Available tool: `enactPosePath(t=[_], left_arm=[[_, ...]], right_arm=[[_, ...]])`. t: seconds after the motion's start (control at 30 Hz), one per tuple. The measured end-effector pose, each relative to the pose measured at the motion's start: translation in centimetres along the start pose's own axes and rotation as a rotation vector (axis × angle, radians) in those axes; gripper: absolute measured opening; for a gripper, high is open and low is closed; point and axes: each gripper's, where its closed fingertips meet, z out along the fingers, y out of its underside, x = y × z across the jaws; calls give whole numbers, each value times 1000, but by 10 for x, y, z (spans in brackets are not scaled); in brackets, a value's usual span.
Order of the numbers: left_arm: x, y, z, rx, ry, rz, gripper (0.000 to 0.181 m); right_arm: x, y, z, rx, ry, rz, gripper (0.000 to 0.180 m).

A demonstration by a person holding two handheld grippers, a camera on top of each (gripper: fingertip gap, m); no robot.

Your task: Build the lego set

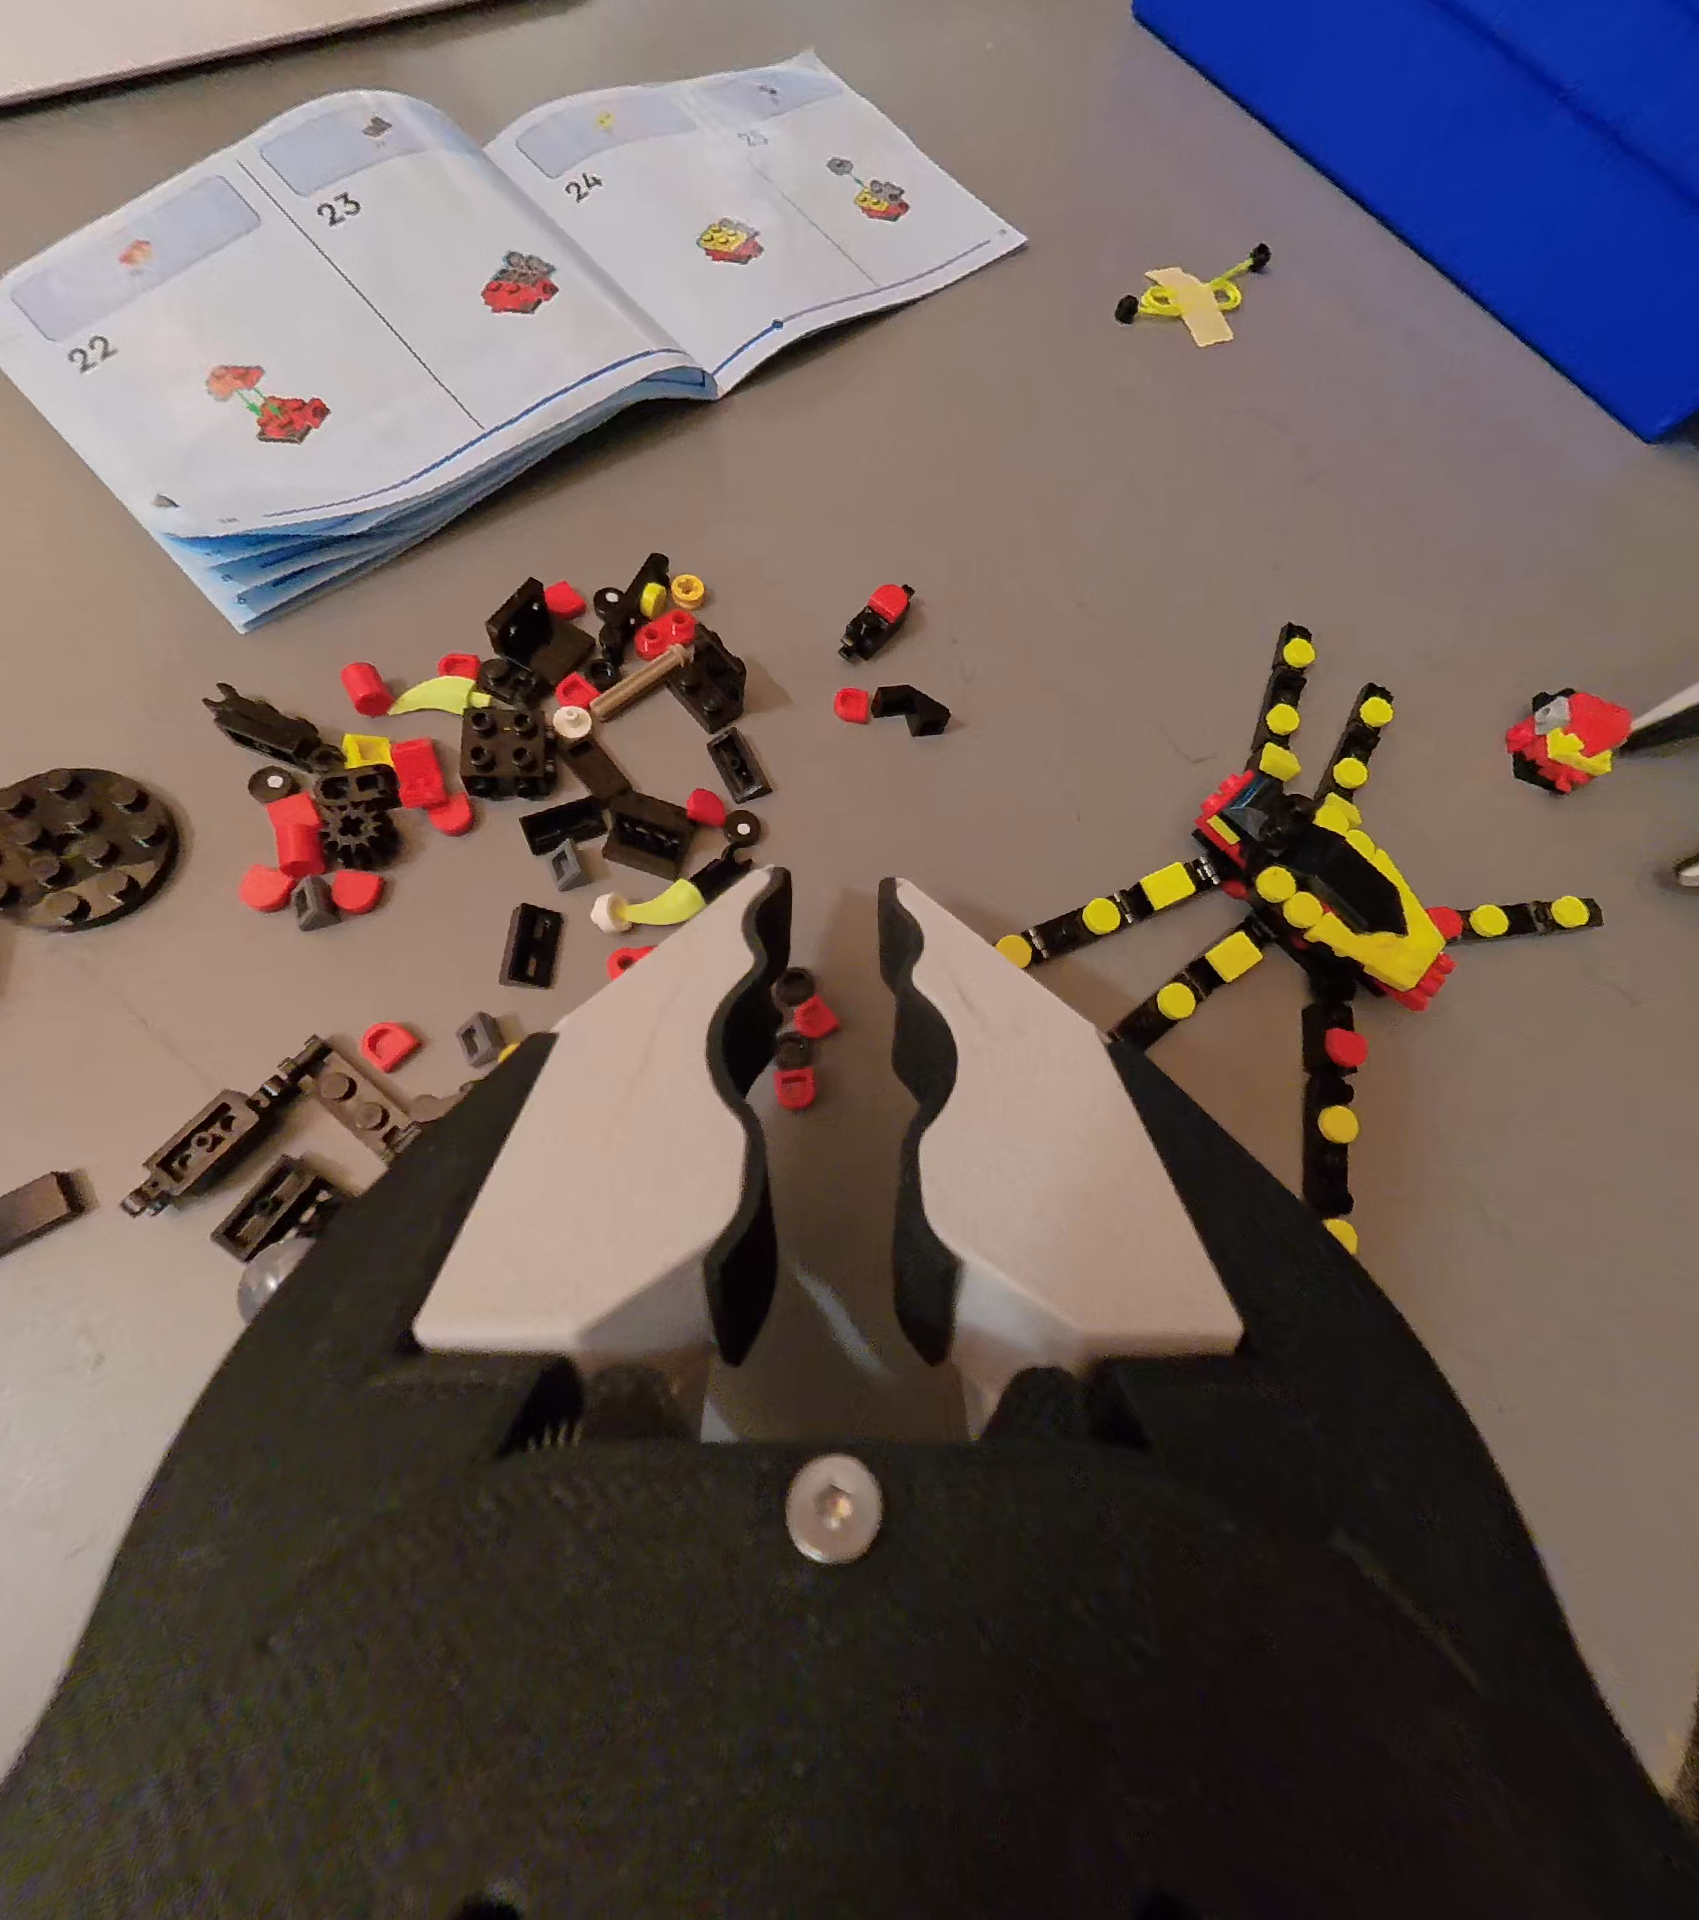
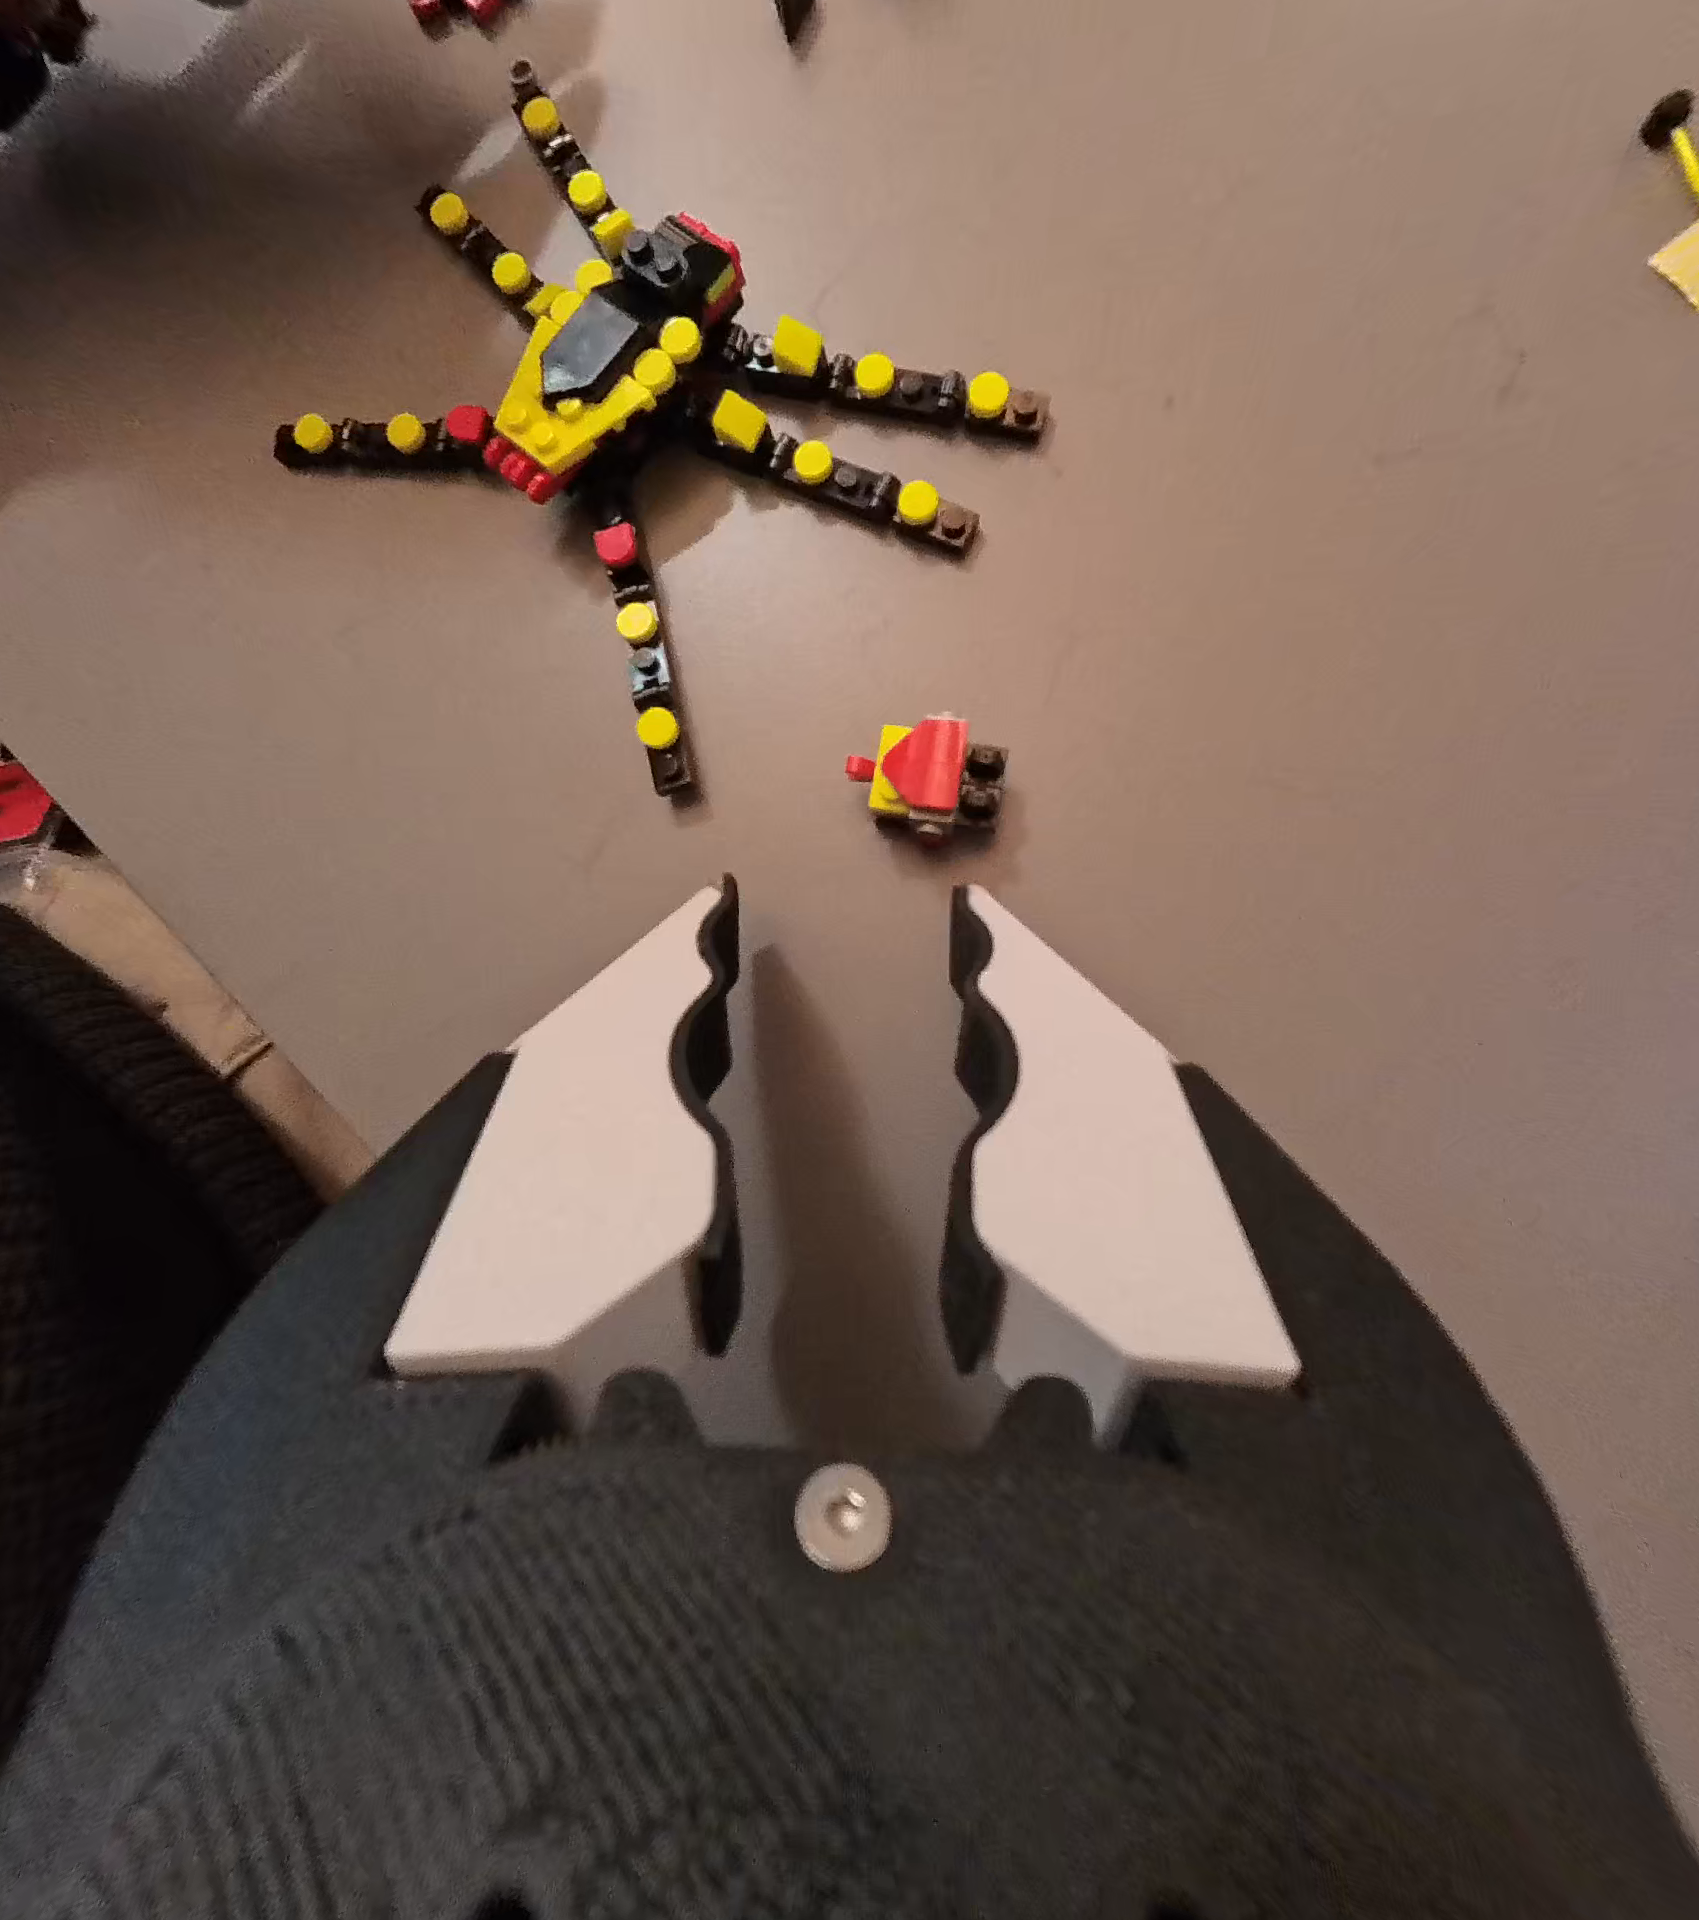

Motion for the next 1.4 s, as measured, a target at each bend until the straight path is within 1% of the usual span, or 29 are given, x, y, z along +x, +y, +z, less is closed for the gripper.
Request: enactPosePath(t=[0.17,0.4,0.53,0.6,0.67,0.8,0.93,1.0,1.13,1.23,1.37,1.4], left_arm=[[5,3,3,-20,37,-12,14],[3,1,2,-6,38,-14,14],[1,3,2,-12,30,-9,13],[1,3,2,-11,31,-9,13],[2,3,2,-10,35,-10,14],[4,1,1,-4,38,-5,14],[5,1,1,-3,39,0,14],[6,1,1,-2,39,3,14],[8,-10,-4,65,41,15,11],[8,-12,-6,80,42,19,11],[8,-8,-6,70,49,8,11],[8,-8,-6,70,49,5,11]], right_arm=[[2,-9,9,5,-9,-59,30],[14,-14,14,4,-25,-93,32],[16,-21,6,48,-38,-159,30],[14,-26,1,91,-73,-171,28],[10,-29,0,113,-121,-155,33],[9,-29,5,90,-104,-189,38],[12,-25,16,28,-44,-273,32],[11,-23,19,9,-39,-307,29],[7,-23,19,14,-69,-376,29],[9,-21,17,22,-86,-432,29],[4,-24,20,36,-152,-398,29],[4,-27,20,47,-152,-394,34]])
